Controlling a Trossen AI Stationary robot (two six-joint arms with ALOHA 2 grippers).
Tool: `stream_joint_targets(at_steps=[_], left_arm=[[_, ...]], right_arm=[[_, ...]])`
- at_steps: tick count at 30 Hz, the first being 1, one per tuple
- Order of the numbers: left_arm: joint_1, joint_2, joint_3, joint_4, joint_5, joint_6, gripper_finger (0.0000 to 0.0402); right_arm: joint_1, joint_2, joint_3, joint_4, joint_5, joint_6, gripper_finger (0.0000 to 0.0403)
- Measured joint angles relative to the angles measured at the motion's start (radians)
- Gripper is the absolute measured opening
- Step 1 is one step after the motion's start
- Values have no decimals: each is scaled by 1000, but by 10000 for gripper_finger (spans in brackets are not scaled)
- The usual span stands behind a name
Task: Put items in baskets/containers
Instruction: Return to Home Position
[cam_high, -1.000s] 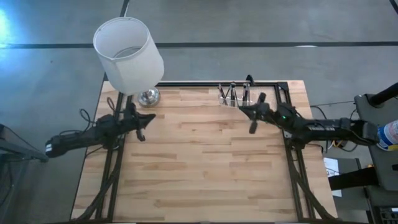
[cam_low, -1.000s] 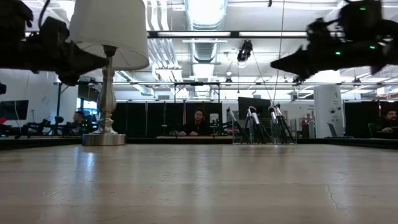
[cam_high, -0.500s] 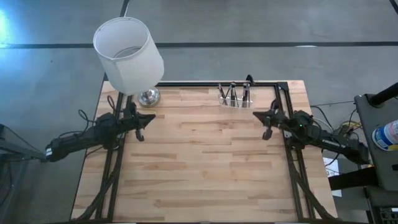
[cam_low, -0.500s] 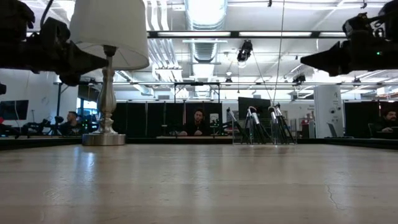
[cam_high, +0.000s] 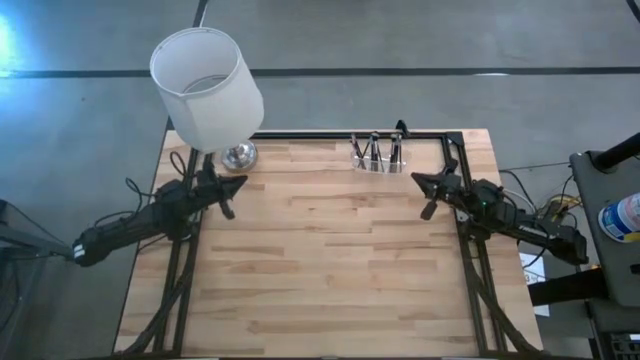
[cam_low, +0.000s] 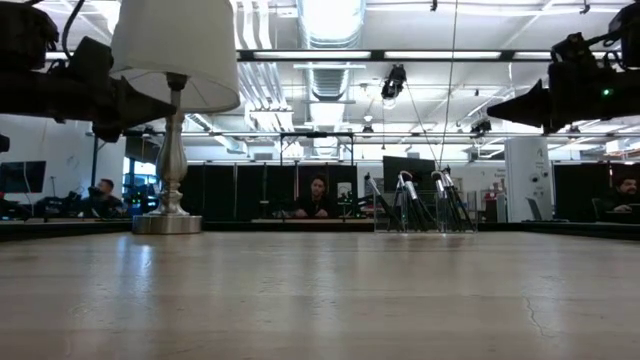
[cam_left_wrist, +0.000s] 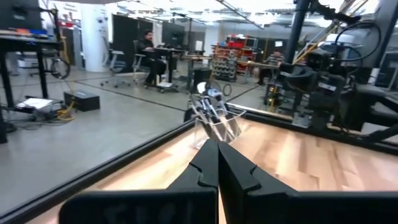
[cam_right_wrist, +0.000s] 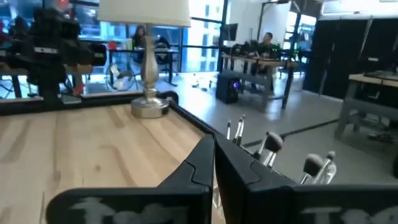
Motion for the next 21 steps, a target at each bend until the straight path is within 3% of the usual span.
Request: stream_joint_targets(at_steps=[21], left_arm=[[4,7,-2,5,-7,-87,0]], right_arm=[[0,190,0,2,-1,-64,8]])
